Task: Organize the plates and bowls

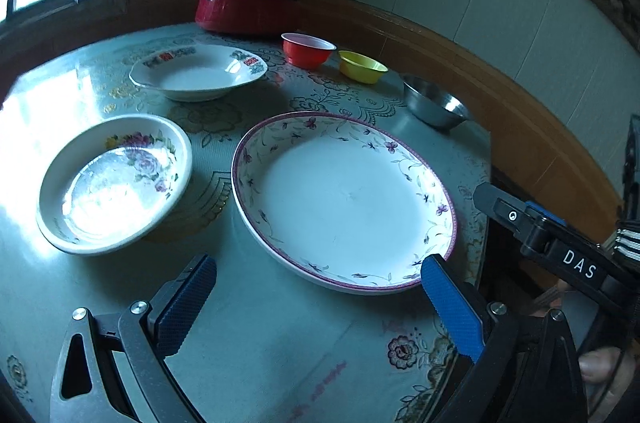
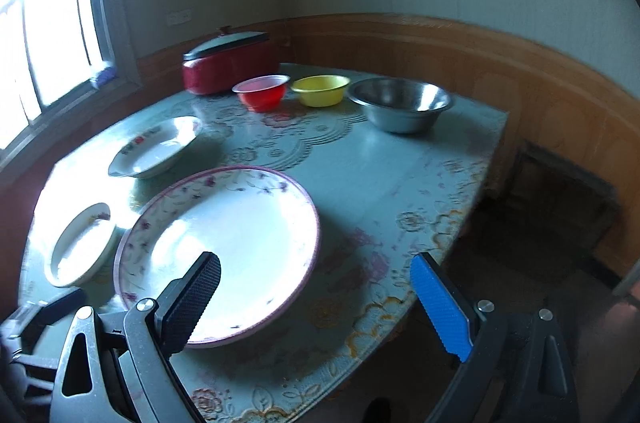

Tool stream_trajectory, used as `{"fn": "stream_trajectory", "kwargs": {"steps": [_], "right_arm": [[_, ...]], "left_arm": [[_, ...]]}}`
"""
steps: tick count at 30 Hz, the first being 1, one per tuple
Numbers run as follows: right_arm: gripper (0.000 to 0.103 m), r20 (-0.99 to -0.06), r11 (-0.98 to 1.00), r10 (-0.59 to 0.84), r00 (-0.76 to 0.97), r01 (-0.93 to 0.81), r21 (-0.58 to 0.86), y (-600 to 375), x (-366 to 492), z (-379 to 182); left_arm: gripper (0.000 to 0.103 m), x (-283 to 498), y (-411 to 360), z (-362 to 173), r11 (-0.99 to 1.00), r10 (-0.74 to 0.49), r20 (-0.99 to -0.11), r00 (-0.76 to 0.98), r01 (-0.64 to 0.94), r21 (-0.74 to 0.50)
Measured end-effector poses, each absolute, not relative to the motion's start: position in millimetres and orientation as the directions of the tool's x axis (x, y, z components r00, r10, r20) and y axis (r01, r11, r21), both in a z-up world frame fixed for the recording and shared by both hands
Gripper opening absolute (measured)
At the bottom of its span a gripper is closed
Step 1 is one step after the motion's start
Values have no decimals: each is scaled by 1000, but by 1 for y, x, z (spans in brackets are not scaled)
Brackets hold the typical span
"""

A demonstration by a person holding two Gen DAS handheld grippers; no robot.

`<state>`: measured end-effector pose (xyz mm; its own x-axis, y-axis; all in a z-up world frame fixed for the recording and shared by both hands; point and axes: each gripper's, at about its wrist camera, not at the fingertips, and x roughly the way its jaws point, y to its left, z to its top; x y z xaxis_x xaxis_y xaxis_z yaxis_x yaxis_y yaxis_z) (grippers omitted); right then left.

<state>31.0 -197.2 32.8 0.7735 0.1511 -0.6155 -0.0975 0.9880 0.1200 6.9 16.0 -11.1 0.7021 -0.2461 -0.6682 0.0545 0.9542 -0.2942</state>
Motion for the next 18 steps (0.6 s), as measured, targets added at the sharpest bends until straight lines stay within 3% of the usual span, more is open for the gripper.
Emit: {"fn": "stream_trajectory", "kwargs": {"steps": [6,11,16,18], "right_arm": [[98,-652,933,357,669,-218,288,-220,71,31],[97,-709,898,434,556,-323,297,-218,113,29],[61,-758,847,476,446,-465,258,-202,162,20],[40,-782,818,480,398,-525,235,-193,180,15]], "left_arm": [[103,7,31,-4,959,-184,-676,714,-21,-283],[103,9,34,-3,969,-97,-689,718,-90,-231],[103,12,31,-6,959,-72,-703,708,-145,-244],[103,16,29,-10,946,-58,-722,690,-194,-261]]}}
